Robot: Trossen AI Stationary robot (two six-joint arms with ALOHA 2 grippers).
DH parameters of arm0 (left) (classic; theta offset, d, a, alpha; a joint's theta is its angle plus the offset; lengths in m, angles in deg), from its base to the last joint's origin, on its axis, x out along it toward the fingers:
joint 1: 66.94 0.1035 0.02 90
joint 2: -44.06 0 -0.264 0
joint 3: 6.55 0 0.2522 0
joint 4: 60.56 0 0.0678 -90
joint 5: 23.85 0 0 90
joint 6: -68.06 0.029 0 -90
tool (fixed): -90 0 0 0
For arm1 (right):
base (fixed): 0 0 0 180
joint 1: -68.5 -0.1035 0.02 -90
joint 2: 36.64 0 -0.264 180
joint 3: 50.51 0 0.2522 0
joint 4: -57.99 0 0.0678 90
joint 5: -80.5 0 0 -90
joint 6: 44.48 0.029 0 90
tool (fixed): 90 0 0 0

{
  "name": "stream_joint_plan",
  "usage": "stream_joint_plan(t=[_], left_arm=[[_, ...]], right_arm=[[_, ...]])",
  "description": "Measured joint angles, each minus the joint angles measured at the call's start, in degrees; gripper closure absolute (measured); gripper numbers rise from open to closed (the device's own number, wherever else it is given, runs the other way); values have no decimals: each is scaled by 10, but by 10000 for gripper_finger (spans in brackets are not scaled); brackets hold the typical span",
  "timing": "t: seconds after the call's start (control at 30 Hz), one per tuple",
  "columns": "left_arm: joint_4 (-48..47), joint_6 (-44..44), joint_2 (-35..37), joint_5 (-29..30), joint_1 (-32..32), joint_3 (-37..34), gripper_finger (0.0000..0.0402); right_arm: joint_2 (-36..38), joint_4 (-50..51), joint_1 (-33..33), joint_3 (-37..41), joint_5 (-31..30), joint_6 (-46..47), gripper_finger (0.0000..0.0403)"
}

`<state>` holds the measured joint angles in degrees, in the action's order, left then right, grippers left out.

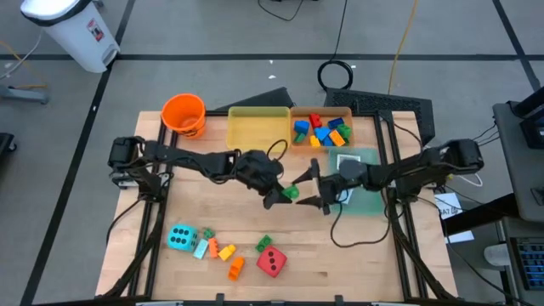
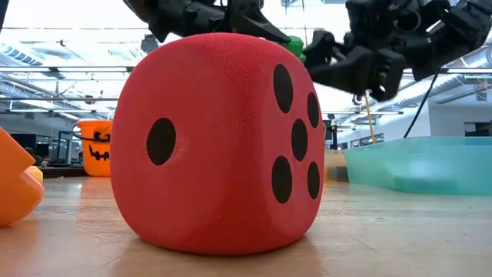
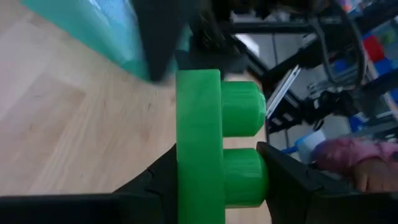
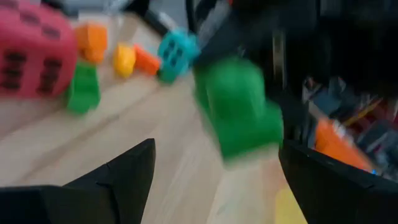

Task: Pick & Place Toys
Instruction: Put the green game piece into the orange bin

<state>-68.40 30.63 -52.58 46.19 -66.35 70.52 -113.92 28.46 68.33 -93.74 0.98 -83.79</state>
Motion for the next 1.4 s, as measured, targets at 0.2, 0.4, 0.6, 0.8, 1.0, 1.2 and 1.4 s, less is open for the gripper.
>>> stream_joint_plan(t=[0.2,0.4,0.6,0.8,1.0,1.2,1.4], left_arm=[[-9,-6,0,-16,10,0,232],[1,-13,0,-42,10,0,232],[-12,-13,0,-45,10,0,232],[-15,-3,0,-49,14,0,232],[-15,14,0,-45,18,0,202],[-9,13,5,-42,74,0,29],[-9,38,5,48,124,0,58]], right_arm=[[-55,-122,-17,0,1,7,105],[-85,-156,-16,0,2,-8,163],[-88,-164,-18,0,1,-5,261],[-85,-161,-18,0,2,-5,319],[-85,-157,-18,0,1,18,319],[-61,-101,-2,0,4,27,319],[27,42,30,0,-13,69,319]])
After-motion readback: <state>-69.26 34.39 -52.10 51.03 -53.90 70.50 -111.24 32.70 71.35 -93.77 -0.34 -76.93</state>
